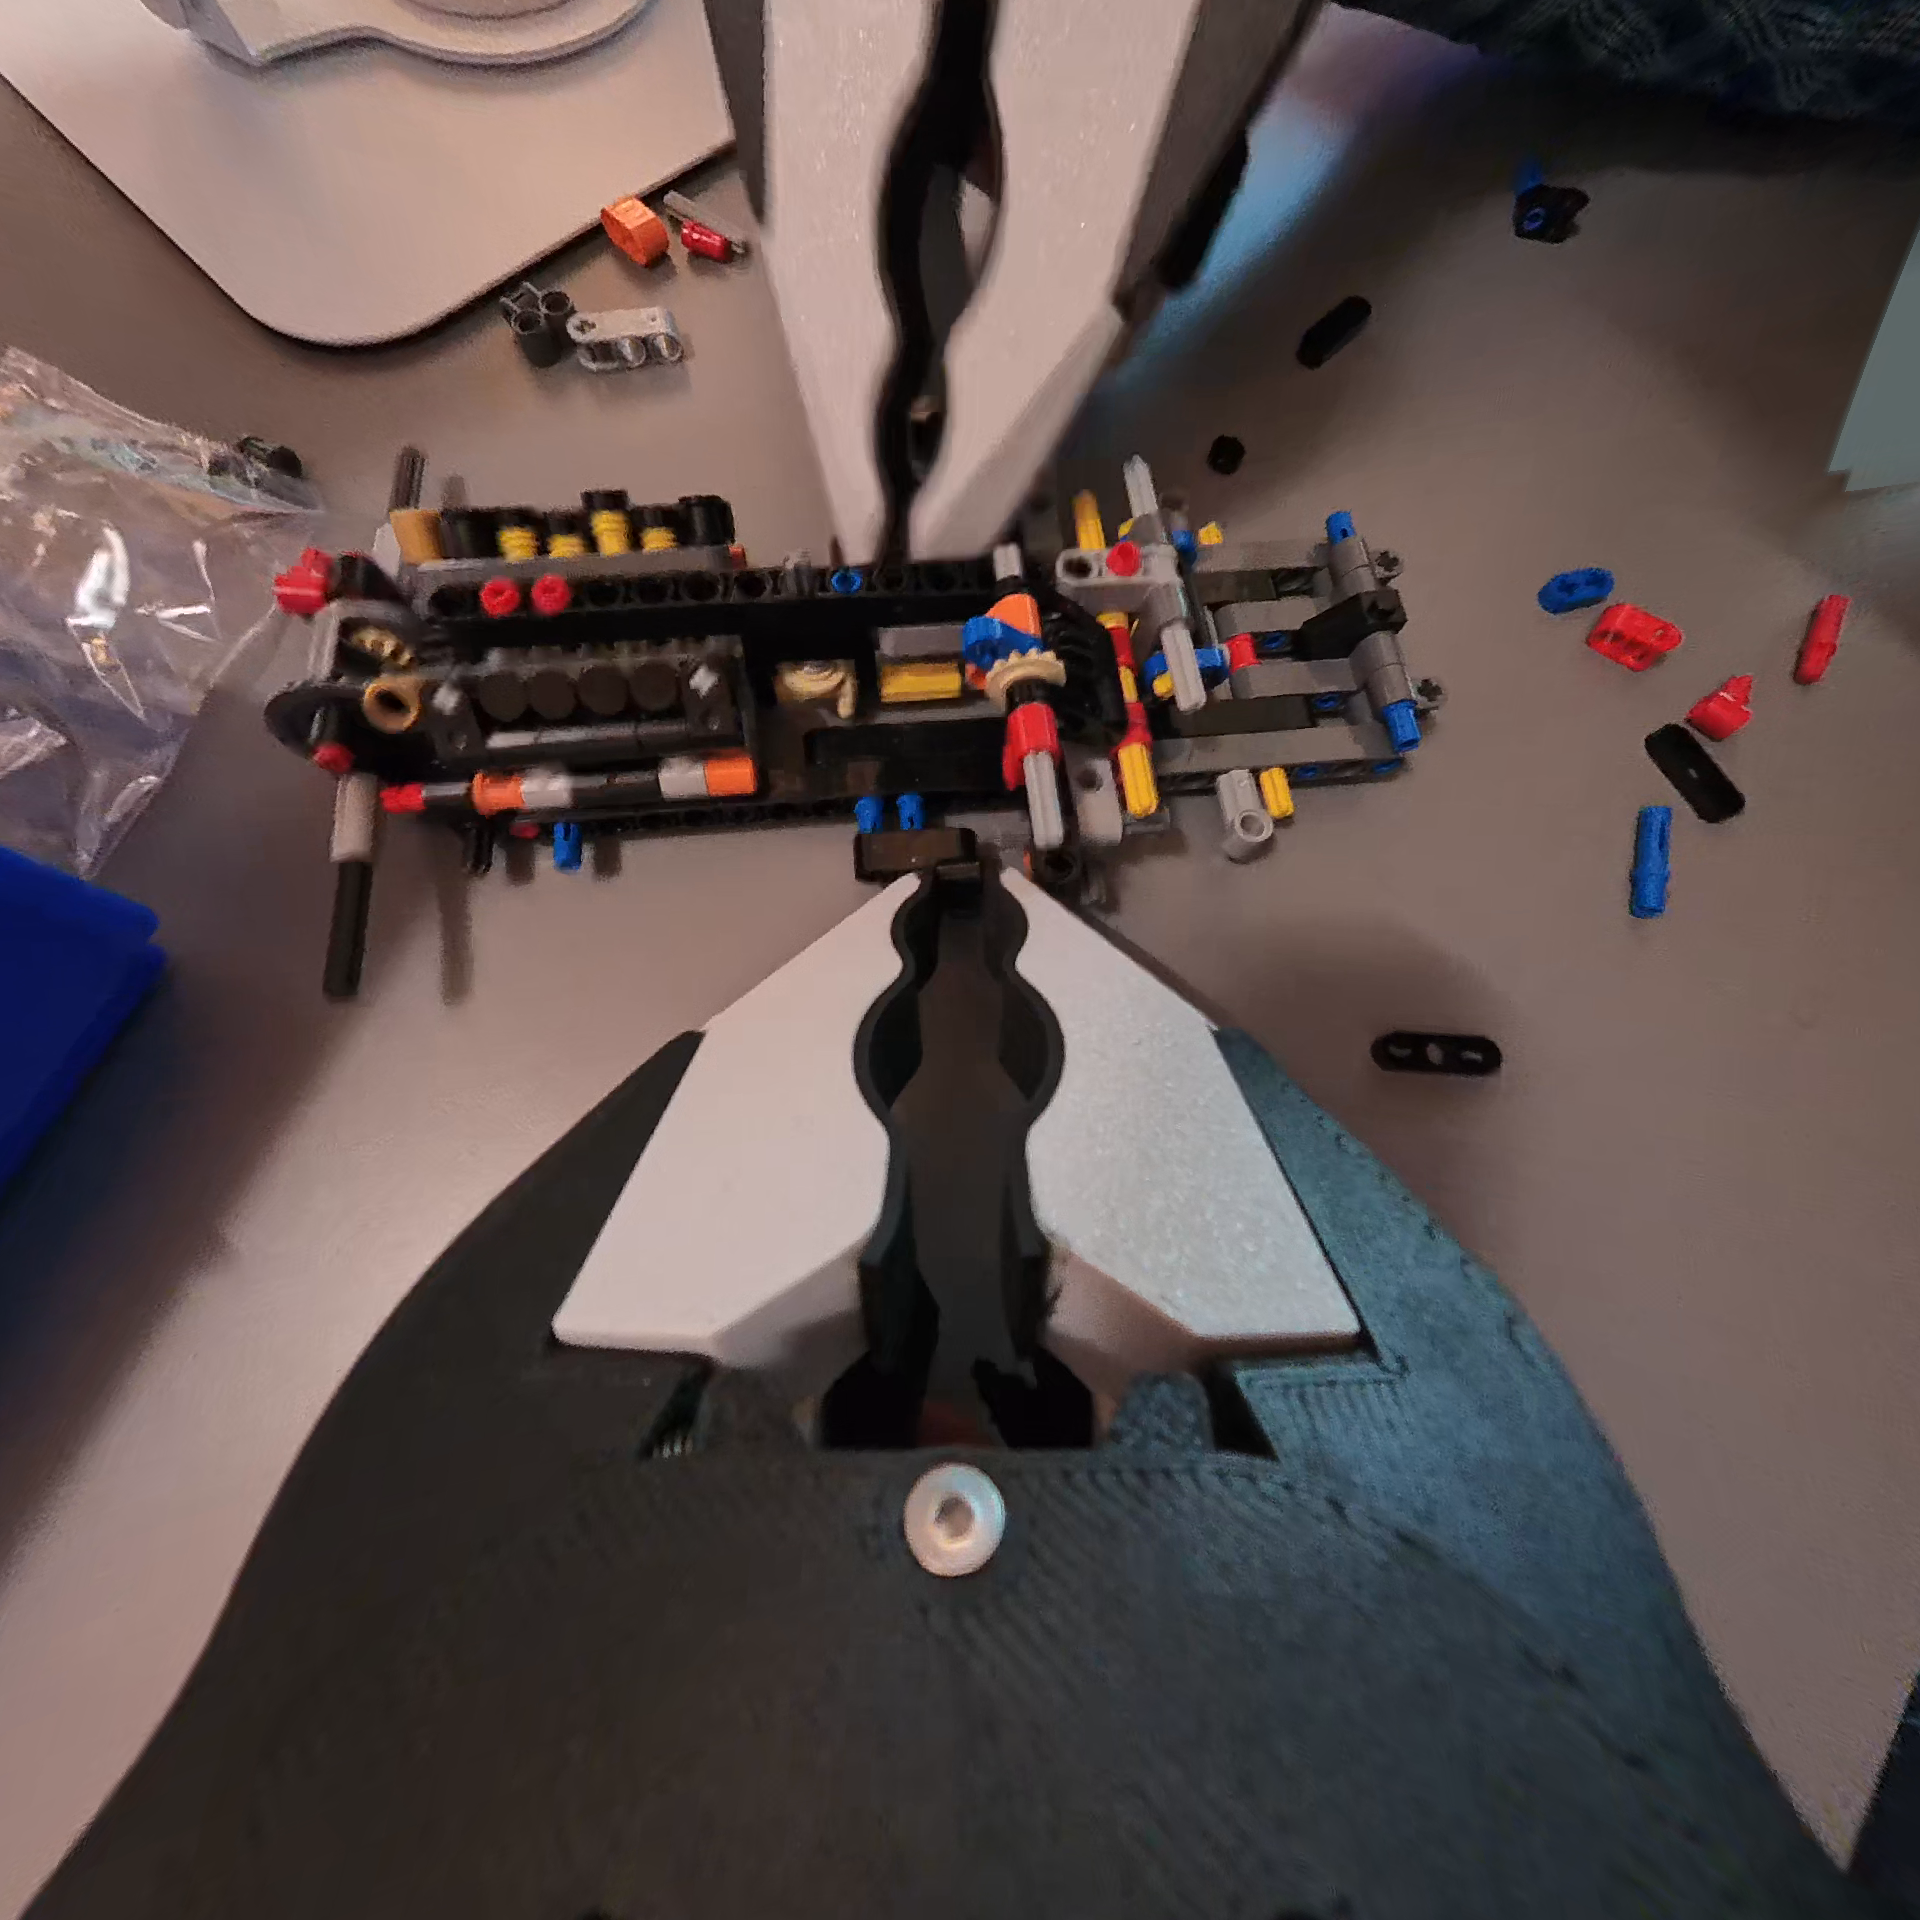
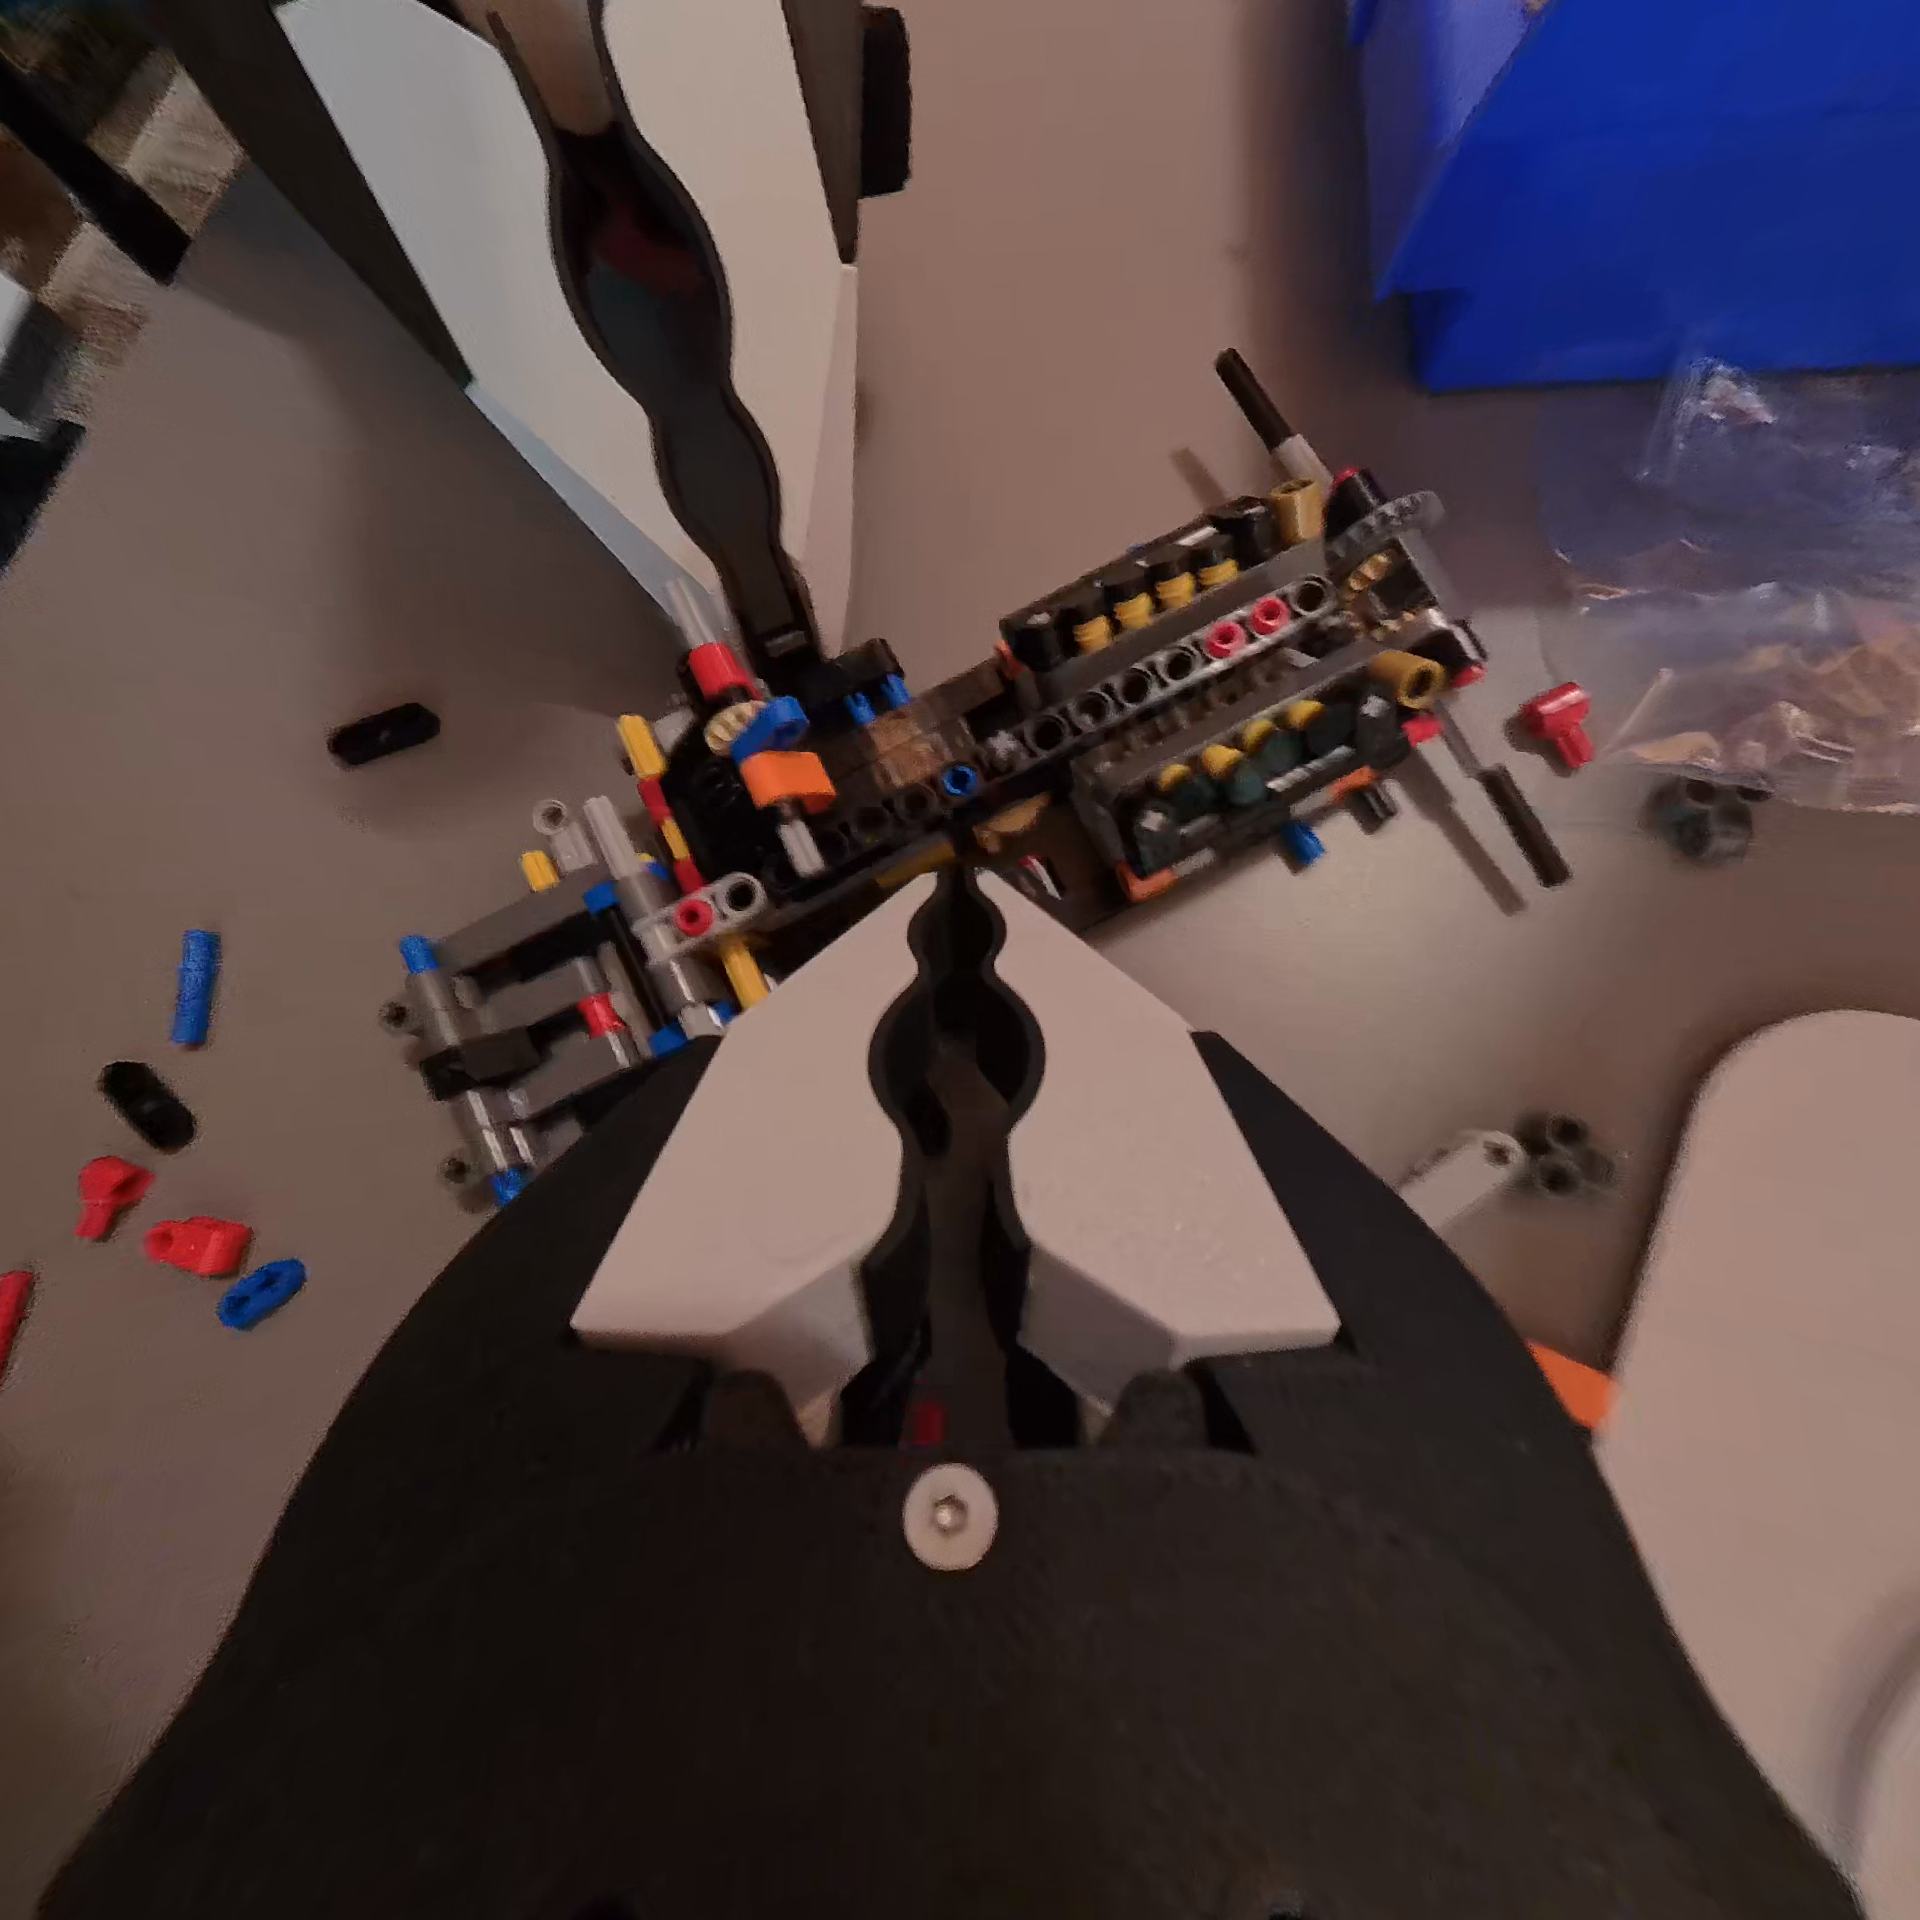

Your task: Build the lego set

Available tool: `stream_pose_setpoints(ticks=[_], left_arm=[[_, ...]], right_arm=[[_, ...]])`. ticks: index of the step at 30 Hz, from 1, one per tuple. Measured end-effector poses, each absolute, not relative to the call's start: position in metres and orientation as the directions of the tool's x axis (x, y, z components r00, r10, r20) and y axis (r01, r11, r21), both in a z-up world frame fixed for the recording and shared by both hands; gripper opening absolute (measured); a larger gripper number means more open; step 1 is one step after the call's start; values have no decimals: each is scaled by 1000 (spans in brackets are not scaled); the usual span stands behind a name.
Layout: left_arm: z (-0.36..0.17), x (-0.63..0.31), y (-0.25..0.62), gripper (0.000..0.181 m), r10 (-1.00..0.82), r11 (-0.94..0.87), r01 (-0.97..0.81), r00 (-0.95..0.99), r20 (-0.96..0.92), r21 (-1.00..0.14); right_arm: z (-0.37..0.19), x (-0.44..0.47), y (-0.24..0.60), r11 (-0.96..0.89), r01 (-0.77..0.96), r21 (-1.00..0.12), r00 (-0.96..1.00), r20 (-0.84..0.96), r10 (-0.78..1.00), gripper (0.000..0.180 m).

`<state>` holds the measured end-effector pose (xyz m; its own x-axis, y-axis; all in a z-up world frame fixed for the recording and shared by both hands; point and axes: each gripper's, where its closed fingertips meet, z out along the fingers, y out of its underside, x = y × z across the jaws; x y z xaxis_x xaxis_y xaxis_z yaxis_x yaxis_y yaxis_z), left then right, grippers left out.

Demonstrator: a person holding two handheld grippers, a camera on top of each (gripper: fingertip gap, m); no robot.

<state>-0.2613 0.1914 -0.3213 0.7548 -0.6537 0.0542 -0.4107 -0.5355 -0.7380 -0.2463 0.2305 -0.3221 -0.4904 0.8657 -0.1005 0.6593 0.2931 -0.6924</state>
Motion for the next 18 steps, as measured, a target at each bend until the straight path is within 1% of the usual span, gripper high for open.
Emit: stream_pose_setpoints(ticks=[2, 4, 12, 18], left_arm=[[-320, -263, 193, 6, -658, -523, -424, 752, 34, -739], [-328, -263, 189, 6, -670, -540, -459, 742, 30, -705], [-322, -263, 191, 6, -660, -515, -433, 751, 20, -739], [-322, -263, 192, 6, -670, -507, -441, 742, 17, -740]], right_arm=[[-324, -246, 229, 314, 657, -685, -500, -85, 862, 0], [-324, -247, 229, 307, 656, -689, -493, -84, 866, 0], [-324, -247, 229, 291, 654, -698, -497, -106, 861, 0], [-323, -247, 229, 282, 652, -704, -498, -118, 859, 0]])
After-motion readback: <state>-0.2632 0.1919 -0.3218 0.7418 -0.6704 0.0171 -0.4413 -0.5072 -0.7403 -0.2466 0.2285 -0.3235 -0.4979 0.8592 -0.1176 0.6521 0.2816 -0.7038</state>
